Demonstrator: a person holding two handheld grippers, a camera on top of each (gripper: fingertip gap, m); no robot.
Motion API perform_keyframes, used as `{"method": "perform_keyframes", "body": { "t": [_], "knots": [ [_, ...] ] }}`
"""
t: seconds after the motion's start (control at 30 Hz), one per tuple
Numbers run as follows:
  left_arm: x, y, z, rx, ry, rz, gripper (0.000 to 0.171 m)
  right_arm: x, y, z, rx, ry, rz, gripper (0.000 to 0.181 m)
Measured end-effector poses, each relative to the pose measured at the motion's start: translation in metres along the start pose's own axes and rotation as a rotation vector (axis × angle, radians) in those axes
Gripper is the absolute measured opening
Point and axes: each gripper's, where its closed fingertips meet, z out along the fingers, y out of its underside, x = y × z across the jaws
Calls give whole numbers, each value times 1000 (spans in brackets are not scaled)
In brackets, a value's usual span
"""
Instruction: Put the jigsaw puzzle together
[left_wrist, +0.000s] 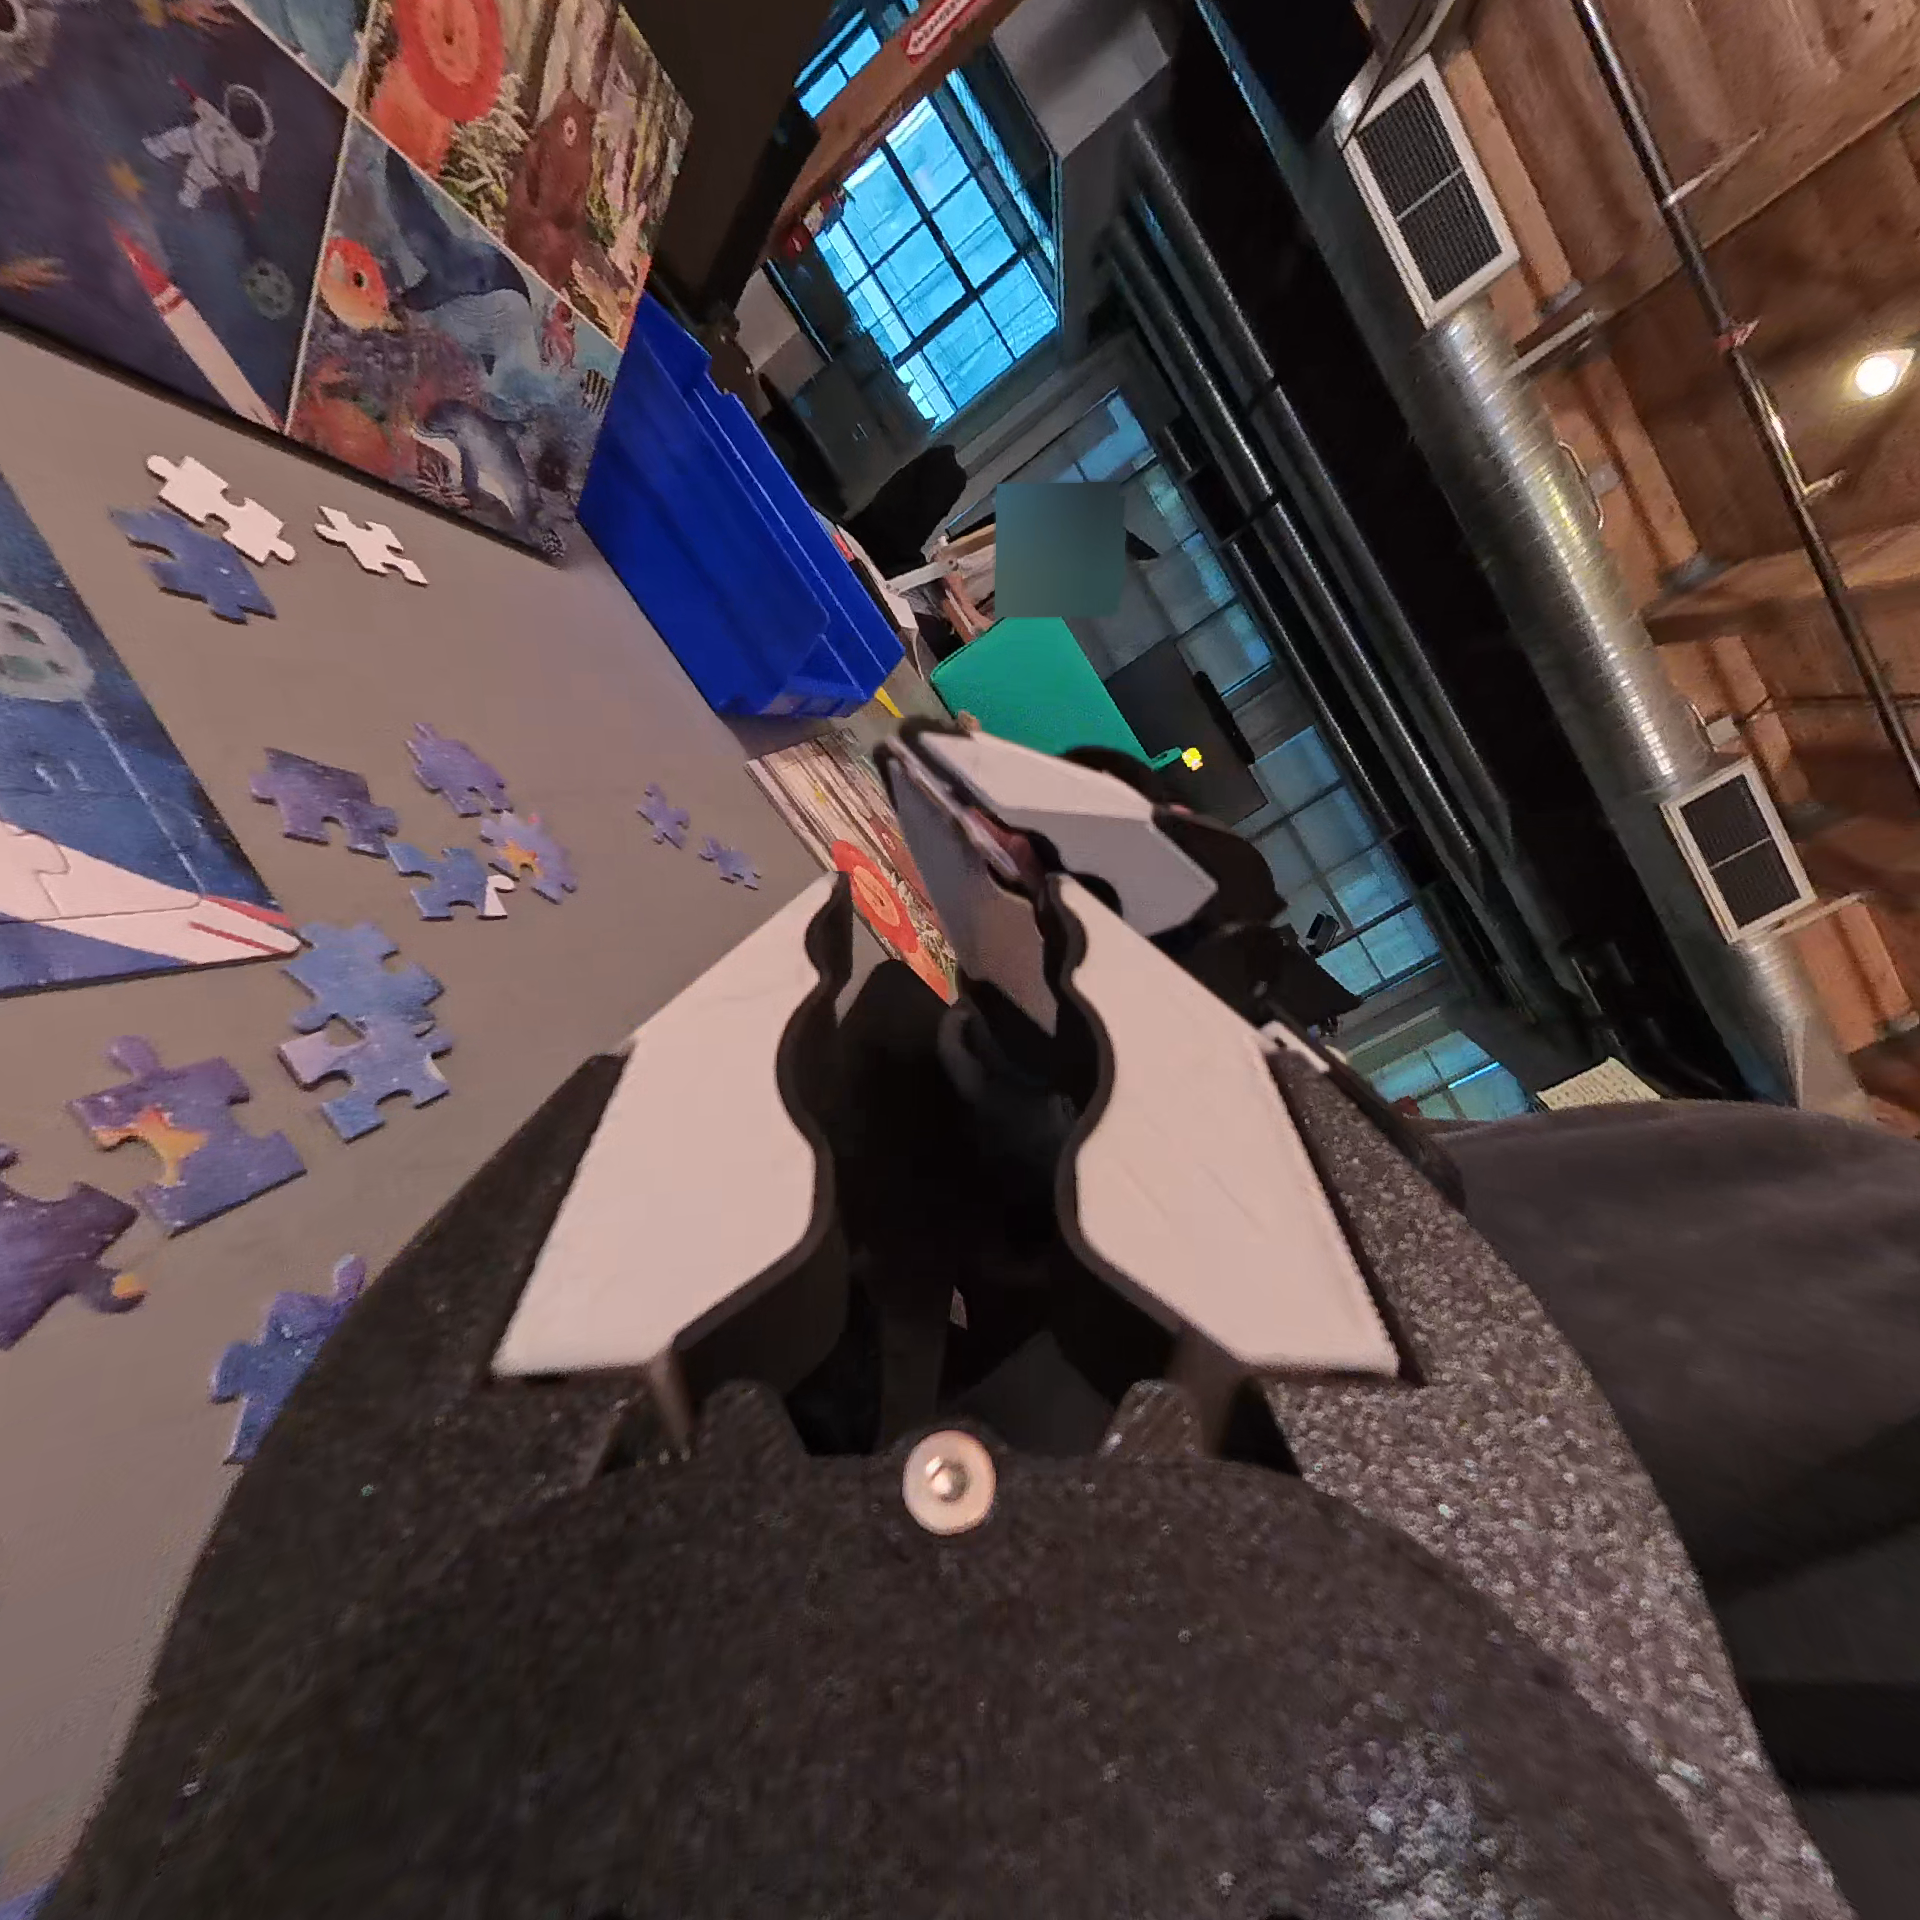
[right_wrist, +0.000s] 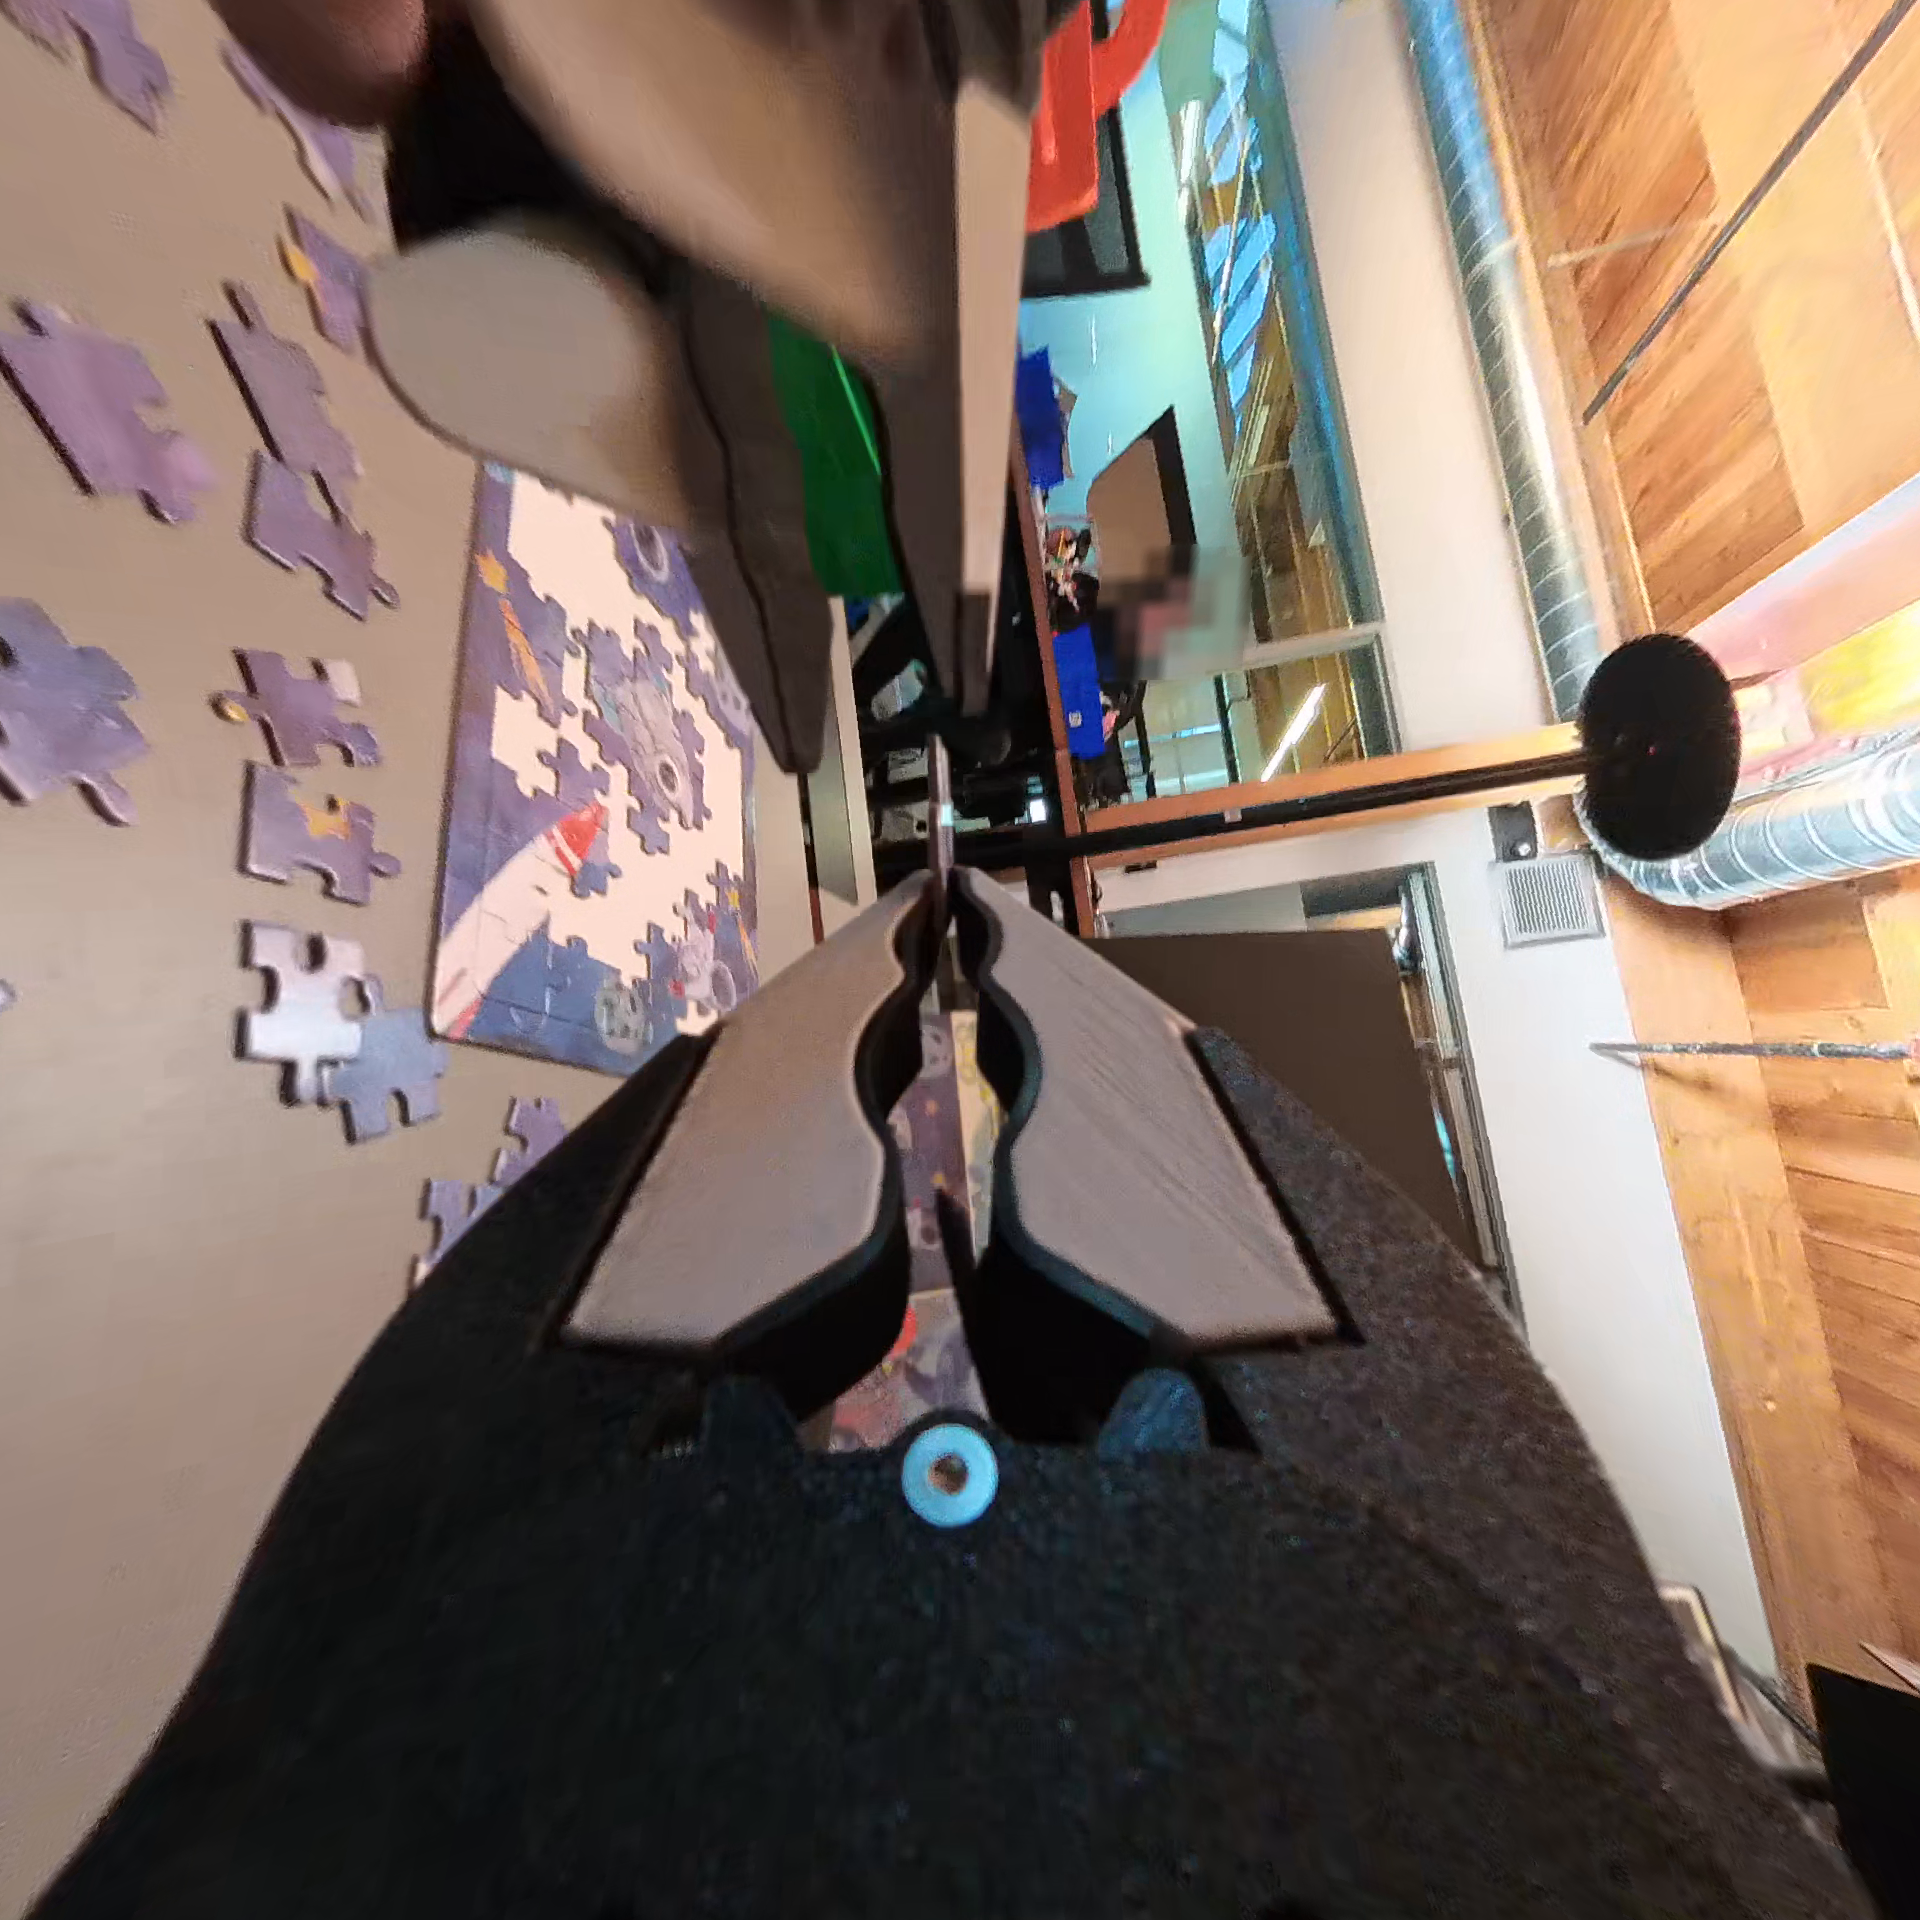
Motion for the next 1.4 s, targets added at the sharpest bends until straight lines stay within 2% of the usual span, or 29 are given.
{"method": "perform_keyframes", "body": {
  "t": [0.1, 0.2, 0.3, 0.37, 0.4, 0.5, 0.57, 0.63, 0.67, 0.73, 0.83, 0.97, 1.07, 1.2, 1.4],
  "knots": [
    [0, 1, -1, -1, 20, -41, 31, -3, -6, 0, 12, 24, -33, 1],
    [5, 4, 0, -6, 60, -51, 5, -10, -9, 0, 22, 18, -67, 1],
    [2, 8, 2, -27, 48, -45, 4, -11, -8, -1, 20, 44, -100, 2],
    [-1, 11, 1, -44, 34, -24, 2, -12, -7, -2, 34, 43, -17, 11],
    [-3, 11, 0, -54, 25, 1, 0, -16, -4, -1, 23, 5, 36, 22],
    [-9, 15, -7, -97, 3, 106, 1, -32, 5, -6, 6, -183, 242, 34],
    [-14, 20, -13, -157, -17, 172, 0, -45, -3, -19, 46, -383, 414, 33],
    [-14, 21, -19, -184, -12, 207, 0, -41, -11, -26, 72, -495, 562, 46],
    [-10, 21, -21, -184, 8, 207, 0, -40, -16, -30, 93, -557, 615, 46],
    [-6, 16, -25, -162, 32, 201, 0, -39, -24, -29, 110, -622, 664, 62],
    [0, 14, -29, -148, 76, 160, 0, -44, -28, -19, 85, -620, 610, 60],
    [-2, 14, -36, -157, 75, 134, 1, -42, -40, -10, 99, -593, 511, 41],
    [-6, 17, -41, -184, 75, 93, 0, -48, -41, -9, 62, -676, 425, 46],
    [-10, 20, -42, -196, 80, 61, 0, -46, -44, -2, 30, -724, 285, 37],
    [-9, 13, -48, -161, 92, 45, 0, -49, -49, 4, -24, -816, 280, 29]
  ]
}}
